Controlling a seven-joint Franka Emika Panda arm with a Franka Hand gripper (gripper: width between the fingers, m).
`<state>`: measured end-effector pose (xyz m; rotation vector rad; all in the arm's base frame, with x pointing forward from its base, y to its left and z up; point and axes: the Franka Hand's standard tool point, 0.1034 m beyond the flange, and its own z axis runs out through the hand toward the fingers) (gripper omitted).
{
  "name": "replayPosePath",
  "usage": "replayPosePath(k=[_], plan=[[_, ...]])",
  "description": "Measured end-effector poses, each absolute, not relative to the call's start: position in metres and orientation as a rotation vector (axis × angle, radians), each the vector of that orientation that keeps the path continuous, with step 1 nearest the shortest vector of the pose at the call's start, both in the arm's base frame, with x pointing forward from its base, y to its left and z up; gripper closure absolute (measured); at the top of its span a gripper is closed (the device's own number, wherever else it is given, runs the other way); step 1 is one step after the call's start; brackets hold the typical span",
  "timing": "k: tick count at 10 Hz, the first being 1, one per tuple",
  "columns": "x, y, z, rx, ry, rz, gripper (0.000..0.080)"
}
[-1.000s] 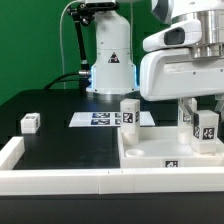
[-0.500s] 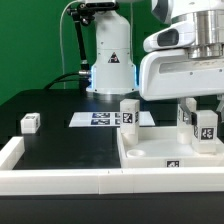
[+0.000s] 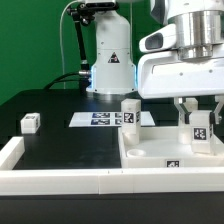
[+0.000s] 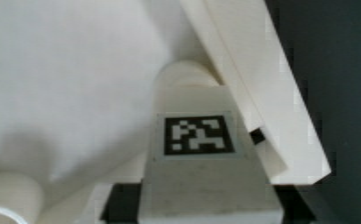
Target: Assemble square table
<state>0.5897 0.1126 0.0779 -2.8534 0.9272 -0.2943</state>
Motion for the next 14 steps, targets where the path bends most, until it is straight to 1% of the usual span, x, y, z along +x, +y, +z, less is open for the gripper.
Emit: replayPosePath(k=[2, 4, 7, 8, 9, 10, 11, 14], plan=[[0.5880, 0.1140, 0.0774, -2.672, 1.314, -0.262, 0.0504], [0.5868, 0.1165, 0.0768, -2.511, 1.578, -0.241, 0.0502], [0.5860, 0.1178, 0.0770, -2.328, 1.794, -0.202, 0.0499], [0.5860, 0.1180, 0.0768, -2.349, 1.768, -0.206, 0.0383], [0.5857, 0.1183, 0.0766, -2.398, 1.712, -0.208, 0.0230], [0.5857, 0.1196, 0.0769, -2.445, 1.656, -0.201, 0.0230], [0.5874, 0.1199, 0.0783, -2.514, 1.553, -0.215, 0.0168], [0.5881, 0.1188, 0.0772, -2.791, 1.060, -0.264, 0.0151]])
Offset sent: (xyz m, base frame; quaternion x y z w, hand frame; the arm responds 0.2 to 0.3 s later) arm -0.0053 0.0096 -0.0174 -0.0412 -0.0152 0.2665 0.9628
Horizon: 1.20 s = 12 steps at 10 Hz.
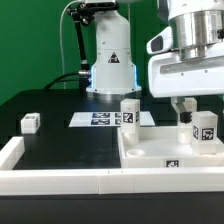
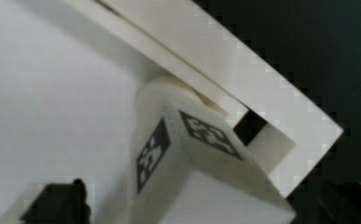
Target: Assemble square table
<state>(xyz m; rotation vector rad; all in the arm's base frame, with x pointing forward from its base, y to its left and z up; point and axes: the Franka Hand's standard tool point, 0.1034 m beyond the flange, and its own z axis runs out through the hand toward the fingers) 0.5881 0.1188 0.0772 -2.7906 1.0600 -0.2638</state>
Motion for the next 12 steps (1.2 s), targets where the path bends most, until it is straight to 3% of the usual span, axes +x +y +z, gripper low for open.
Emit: replayPosePath(k=[10, 12], plan=[[0.5881, 0.1247, 0.0774, -3.110, -0.085, -0.284, 0.0151], [0.5883, 0.1242, 0.0774, -3.111, -0.130, -0.285, 0.0394]])
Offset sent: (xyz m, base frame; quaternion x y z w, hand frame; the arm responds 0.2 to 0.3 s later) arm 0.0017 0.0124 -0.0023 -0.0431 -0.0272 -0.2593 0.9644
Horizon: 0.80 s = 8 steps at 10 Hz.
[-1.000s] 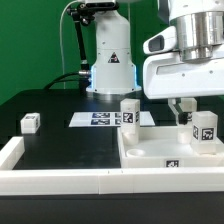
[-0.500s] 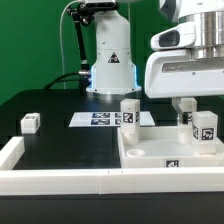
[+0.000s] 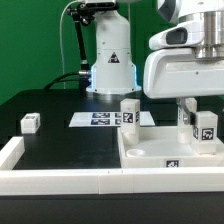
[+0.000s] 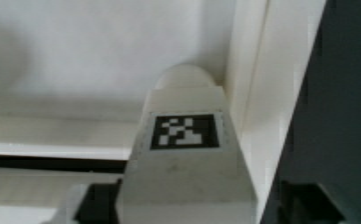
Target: Assemble square table
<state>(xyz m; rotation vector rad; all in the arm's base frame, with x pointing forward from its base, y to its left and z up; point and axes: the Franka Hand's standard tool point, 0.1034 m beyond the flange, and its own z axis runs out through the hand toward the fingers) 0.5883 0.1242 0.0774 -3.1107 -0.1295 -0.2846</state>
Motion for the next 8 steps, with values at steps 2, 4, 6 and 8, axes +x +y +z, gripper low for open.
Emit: replayPosePath(k=[2, 4, 6, 8], plan=[[0.5885, 0.1231, 0.0773, -3.112, -0.128, -0.285, 0.0514], [0.5885, 0.1229, 0.0773, -3.111, -0.084, -0.284, 0.0509], [0.5885, 0.1223, 0.0772, -3.104, 0.048, -0.282, 0.0509], [0.5877, 0.1206, 0.0764, -3.056, 0.417, -0.288, 0.0509]])
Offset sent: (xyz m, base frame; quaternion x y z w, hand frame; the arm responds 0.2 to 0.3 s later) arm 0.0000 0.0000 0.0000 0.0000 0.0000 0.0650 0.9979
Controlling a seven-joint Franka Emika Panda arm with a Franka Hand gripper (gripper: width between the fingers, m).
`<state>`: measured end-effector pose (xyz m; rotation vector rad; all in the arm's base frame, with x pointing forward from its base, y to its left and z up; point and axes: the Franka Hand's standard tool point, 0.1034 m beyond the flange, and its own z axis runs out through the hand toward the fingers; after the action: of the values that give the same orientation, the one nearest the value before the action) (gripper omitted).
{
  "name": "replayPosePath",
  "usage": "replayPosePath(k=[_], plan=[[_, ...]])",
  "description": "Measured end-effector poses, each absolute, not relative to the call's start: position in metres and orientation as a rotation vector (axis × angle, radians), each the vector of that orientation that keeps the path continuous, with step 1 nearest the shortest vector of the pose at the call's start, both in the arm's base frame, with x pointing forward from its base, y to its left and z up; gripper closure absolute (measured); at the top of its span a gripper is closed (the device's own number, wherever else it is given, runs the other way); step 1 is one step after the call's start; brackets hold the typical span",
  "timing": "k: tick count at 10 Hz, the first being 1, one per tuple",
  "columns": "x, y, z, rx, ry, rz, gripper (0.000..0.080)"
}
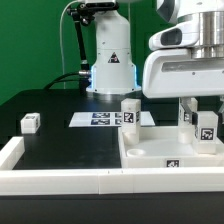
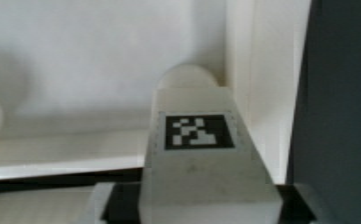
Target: Assemble square table
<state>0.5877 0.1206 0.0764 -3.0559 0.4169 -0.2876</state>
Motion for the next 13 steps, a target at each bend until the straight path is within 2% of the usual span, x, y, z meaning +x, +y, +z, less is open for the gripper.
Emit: replayPosePath(k=[7, 13], plan=[[0.5864, 0.1141, 0.0761, -2.580, 1.546, -0.247, 0.0508], [0.5846, 0.1177, 0.0763, -2.249, 1.958, -0.160, 0.0506]])
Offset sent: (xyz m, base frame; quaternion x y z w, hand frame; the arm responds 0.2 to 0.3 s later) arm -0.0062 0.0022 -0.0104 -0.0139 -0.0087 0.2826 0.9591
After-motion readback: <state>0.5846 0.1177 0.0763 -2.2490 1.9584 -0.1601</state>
